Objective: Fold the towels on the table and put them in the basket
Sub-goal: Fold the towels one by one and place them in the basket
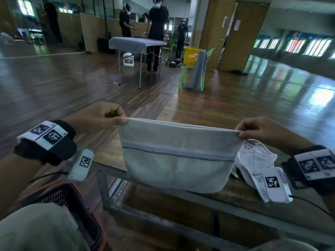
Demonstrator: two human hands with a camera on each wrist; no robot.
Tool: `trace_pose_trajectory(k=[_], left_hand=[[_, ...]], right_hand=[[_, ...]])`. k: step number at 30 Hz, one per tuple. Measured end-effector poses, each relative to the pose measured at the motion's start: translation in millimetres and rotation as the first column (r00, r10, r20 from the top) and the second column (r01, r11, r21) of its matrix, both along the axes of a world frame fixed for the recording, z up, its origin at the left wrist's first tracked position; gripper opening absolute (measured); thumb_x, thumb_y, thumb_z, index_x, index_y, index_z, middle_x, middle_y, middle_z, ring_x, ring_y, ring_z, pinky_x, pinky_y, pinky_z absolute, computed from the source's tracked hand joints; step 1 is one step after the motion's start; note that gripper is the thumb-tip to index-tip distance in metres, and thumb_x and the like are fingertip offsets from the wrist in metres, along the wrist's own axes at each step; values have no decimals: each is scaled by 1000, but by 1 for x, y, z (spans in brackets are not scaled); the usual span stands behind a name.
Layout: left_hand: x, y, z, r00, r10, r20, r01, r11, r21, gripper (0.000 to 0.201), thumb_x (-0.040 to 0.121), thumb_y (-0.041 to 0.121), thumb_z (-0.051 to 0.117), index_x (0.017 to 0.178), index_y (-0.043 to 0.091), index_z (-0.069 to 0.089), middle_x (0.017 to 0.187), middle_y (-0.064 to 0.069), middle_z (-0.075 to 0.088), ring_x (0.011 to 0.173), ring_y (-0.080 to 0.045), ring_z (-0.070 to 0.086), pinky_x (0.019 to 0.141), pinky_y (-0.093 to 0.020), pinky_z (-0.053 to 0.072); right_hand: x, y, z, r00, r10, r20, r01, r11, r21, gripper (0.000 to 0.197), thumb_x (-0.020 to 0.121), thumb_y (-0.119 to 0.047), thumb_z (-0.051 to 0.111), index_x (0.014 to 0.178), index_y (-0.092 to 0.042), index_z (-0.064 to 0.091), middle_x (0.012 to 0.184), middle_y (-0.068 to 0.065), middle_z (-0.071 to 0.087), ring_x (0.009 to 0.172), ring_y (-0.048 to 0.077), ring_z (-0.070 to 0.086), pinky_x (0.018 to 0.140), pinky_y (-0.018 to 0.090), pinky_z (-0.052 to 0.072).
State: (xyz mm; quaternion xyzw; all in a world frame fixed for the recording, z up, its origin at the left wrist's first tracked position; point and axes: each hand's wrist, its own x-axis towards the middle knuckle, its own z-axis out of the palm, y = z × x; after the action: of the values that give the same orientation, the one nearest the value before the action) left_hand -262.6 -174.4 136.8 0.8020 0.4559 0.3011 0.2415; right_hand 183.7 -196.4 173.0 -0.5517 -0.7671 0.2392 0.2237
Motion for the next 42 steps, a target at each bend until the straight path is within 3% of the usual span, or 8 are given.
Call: trace_pose_trajectory(k=[5, 8, 11, 16, 22, 28, 31, 42], left_hand=[[4, 13, 2, 999, -34, 21, 35, 998, -51, 40, 72, 59, 61, 80, 19, 59, 71, 2, 63, 61, -8, 52, 56, -17, 41], [16, 35, -12, 973, 129, -193, -106, 986, 126, 17, 87, 31, 61, 86, 15, 57, 80, 0, 67, 70, -13, 62, 64, -24, 43], [21, 57, -23, 894, 322, -312, -185, 898, 400, 23, 91, 36, 52, 97, 18, 66, 91, -5, 71, 82, -26, 65, 70, -29, 44], [24, 65, -3, 931, 358, -72, -229, 728, 646, 37, 85, 43, 44, 90, 15, 68, 80, -6, 72, 68, -23, 65, 61, -26, 42], [20, 59, -22, 956, 282, -84, -216, 868, 447, 31, 81, 37, 51, 94, 13, 66, 89, -5, 70, 80, -22, 65, 69, -32, 48], [18, 39, -99, 917, 15, -398, -30, 999, -31, 5, 87, 23, 64, 89, 25, 61, 90, 5, 65, 77, 3, 57, 67, -8, 39], [13, 34, -128, 878, -92, -469, -5, 980, -201, 12, 82, 42, 57, 84, 30, 58, 84, 10, 61, 78, -10, 58, 76, -28, 50], [14, 87, -159, 908, 19, -420, -112, 974, -199, 16, 89, 36, 56, 89, 21, 61, 88, 3, 62, 81, -17, 56, 70, -27, 43]], right_hand=[[-4, 24, 3, 999, -18, 48, 17, 1000, 16, 18, 78, 6, 63, 71, -11, 64, 75, 11, 67, 71, 22, 58, 74, 37, 48], [-7, 45, -11, 977, -51, 206, 40, 998, 56, 20, 79, -2, 66, 71, -21, 65, 73, 0, 67, 69, 16, 60, 73, 38, 48], [-16, 58, -21, 971, -162, 175, 113, 959, 260, 17, 79, -5, 66, 74, -21, 63, 78, 0, 68, 74, 18, 62, 71, 28, 45], [-20, 70, -17, 964, -265, -16, 228, 798, 557, 14, 80, -11, 62, 76, -24, 66, 73, -11, 63, 72, 16, 60, 85, 47, 48], [-12, 69, -42, 982, -183, 44, 145, 884, 444, 17, 81, -18, 66, 72, -32, 61, 77, -22, 64, 73, -5, 59, 88, 45, 47], [-1, 54, -117, 968, 48, 245, -54, 998, 19, 33, 76, -10, 72, 69, -39, 59, 77, -11, 66, 75, -2, 61, 76, 24, 47], [-2, 47, -143, 942, 168, 292, -94, 963, -251, 21, 79, -12, 71, 74, -31, 62, 82, -18, 63, 84, 6, 62, 83, 28, 50], [-10, 101, -183, 989, -24, 143, 56, 972, -229, 9, 87, -7, 61, 91, -14, 65, 92, 1, 66, 79, 7, 59, 73, 18, 45]])
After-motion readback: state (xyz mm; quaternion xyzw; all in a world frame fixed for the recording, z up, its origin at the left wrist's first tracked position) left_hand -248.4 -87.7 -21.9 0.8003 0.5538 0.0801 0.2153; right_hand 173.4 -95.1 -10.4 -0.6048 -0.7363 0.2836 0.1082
